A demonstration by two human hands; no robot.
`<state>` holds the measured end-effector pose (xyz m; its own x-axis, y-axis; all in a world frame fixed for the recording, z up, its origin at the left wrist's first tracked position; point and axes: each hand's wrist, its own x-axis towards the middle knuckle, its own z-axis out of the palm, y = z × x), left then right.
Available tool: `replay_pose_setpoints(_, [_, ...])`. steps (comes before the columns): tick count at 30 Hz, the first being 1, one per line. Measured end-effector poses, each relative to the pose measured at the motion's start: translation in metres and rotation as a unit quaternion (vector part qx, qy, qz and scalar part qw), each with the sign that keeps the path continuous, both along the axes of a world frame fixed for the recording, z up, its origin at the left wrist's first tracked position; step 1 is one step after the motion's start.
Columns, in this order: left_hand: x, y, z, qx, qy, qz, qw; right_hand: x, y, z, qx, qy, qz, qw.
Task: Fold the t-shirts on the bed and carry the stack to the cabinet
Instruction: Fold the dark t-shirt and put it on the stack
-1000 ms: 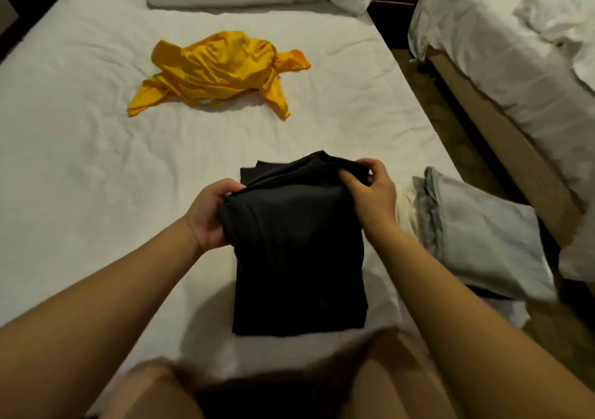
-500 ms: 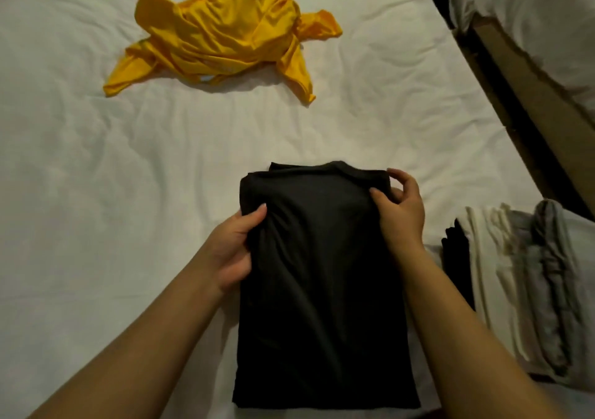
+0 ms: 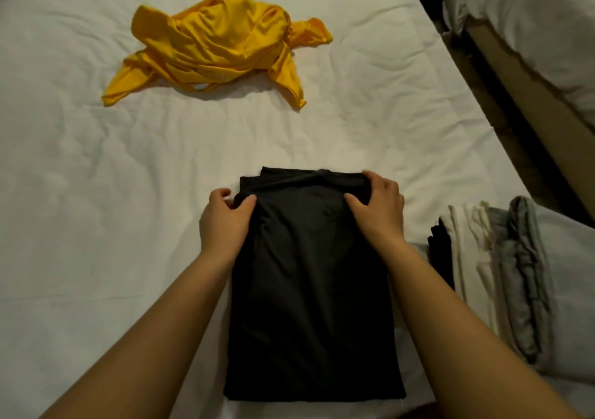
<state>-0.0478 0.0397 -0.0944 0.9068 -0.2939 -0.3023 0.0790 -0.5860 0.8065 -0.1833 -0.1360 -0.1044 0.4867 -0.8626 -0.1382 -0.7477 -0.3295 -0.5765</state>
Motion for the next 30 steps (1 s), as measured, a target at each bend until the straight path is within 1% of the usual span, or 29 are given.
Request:
replay_pose_setpoints(3, [0.02, -0.019, 0.006, 0.041, 0.009, -0.027, 0.999, 0.013, -0.015, 0.011, -0.01, 0.086, 0.086, 0.993])
replay_pose_setpoints(7, [0.044, -0.024, 0.01, 0.101, 0.028, -0.095, 0.99, 0.031, -0.03, 0.022, -0.035, 0.153, 0.189, 0.969])
replay_pose_setpoints(9, [0.046, -0.022, 0.012, 0.086, 0.03, -0.106, 0.99, 0.036, -0.033, 0.025, -0.066, 0.172, 0.237, 0.954])
replay_pose_setpoints(12, [0.04, -0.02, 0.014, 0.045, -0.027, -0.113, 0.992, 0.047, -0.031, 0.034, -0.062, 0.149, 0.313, 0.936])
replay_pose_setpoints(14, [0.034, -0.019, 0.015, 0.005, -0.066, -0.114, 0.991, 0.06, -0.026, 0.041, -0.059, 0.145, 0.387, 0.909])
replay_pose_setpoints(16, [0.03, -0.018, 0.016, -0.031, -0.076, -0.126, 0.989, 0.075, -0.016, 0.046, -0.043, 0.162, 0.448, 0.878])
replay_pose_setpoints(17, [0.028, -0.017, 0.015, -0.052, -0.072, -0.137, 0.987, 0.082, -0.011, 0.049, -0.025, 0.174, 0.462, 0.869])
replay_pose_setpoints(19, [0.026, -0.016, 0.015, -0.086, -0.062, -0.156, 0.982, 0.09, -0.008, 0.052, 0.013, 0.204, 0.461, 0.863])
replay_pose_setpoints(21, [0.029, -0.017, 0.014, -0.116, -0.048, -0.156, 0.98, 0.092, -0.02, 0.055, 0.035, 0.248, 0.439, 0.863])
replay_pose_setpoints(23, [0.033, -0.018, 0.01, -0.15, -0.009, -0.138, 0.979, 0.085, -0.041, 0.059, 0.059, 0.302, 0.412, 0.858])
replay_pose_setpoints(24, [0.034, -0.019, 0.008, -0.164, 0.016, -0.126, 0.978, 0.078, -0.053, 0.059, 0.094, 0.316, 0.399, 0.856])
replay_pose_setpoints(26, [0.033, -0.022, 0.0, -0.168, 0.064, -0.103, 0.978, 0.062, -0.073, 0.059, 0.168, 0.311, 0.374, 0.857])
replay_pose_setpoints(28, [0.031, -0.025, -0.009, -0.157, 0.108, -0.085, 0.978, 0.049, -0.087, 0.058, 0.188, 0.295, 0.355, 0.867])
replay_pose_setpoints(30, [0.032, -0.026, -0.013, -0.129, 0.131, -0.089, 0.979, 0.043, -0.094, 0.058, 0.192, 0.277, 0.34, 0.878])
